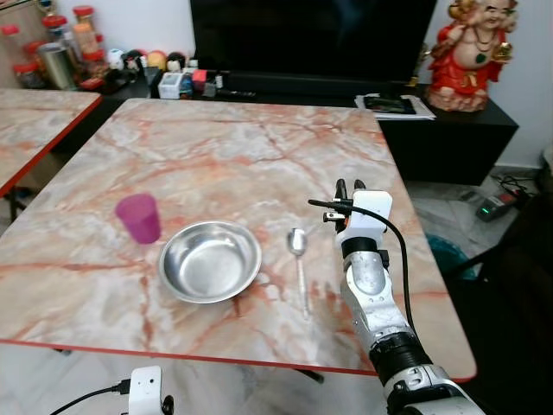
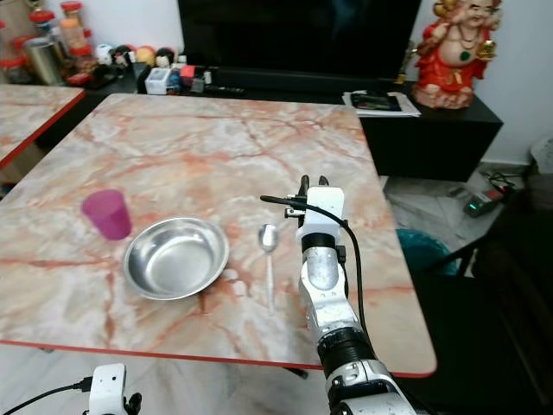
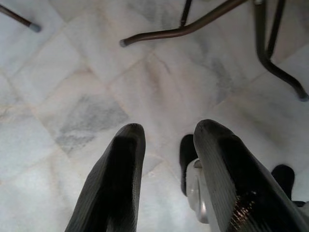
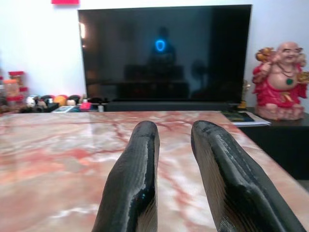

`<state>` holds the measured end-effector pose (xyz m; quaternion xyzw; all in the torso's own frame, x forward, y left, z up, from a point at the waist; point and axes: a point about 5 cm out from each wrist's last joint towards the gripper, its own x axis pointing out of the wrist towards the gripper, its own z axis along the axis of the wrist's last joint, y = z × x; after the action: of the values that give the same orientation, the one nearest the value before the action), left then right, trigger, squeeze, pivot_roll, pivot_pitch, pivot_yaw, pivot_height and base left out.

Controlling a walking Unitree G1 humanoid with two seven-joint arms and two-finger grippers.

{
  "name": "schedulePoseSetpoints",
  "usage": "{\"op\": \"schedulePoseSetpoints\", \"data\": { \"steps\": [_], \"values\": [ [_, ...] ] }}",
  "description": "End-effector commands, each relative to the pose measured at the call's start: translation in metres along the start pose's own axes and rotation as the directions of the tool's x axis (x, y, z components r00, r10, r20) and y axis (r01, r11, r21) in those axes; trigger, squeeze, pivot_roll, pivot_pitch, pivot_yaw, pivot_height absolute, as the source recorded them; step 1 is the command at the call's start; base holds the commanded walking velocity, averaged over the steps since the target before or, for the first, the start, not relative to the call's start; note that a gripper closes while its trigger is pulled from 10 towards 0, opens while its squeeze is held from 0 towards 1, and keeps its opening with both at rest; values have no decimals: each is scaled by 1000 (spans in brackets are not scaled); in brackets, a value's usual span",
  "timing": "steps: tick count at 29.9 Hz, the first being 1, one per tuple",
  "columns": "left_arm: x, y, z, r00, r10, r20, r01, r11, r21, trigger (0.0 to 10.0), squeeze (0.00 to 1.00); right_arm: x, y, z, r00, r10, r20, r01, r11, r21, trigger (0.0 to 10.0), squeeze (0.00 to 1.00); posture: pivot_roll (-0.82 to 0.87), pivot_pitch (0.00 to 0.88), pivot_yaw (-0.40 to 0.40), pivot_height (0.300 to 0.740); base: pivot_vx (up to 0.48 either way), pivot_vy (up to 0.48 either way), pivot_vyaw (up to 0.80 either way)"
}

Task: Setting the table

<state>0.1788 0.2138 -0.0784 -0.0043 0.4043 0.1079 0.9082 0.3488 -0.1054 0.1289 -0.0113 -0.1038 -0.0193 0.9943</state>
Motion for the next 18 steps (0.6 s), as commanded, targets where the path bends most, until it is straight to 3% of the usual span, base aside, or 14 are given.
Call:
{"op": "schedulePoseSetpoints", "data": {
  "steps": [1,14,18],
  "values": [
    [1,0,2,1000,0,4,0,1000,-6,10000,0,6,0,11,999,-13,44,12,1000,11,10000,0,7,0,-36,740,0,330,0],
    [0,1,1,1000,1,4,-1,1000,-10,10000,0,8,2,16,998,-24,65,23,1000,12,10000,0,9,0,-30,740,0,327,0],
    [0,6,0,1000,2,3,-2,1000,9,10000,0,5,10,16,998,-3,70,1,1000,18,10000,0,11,0,-13,740,0,328,0]
  ]
}}
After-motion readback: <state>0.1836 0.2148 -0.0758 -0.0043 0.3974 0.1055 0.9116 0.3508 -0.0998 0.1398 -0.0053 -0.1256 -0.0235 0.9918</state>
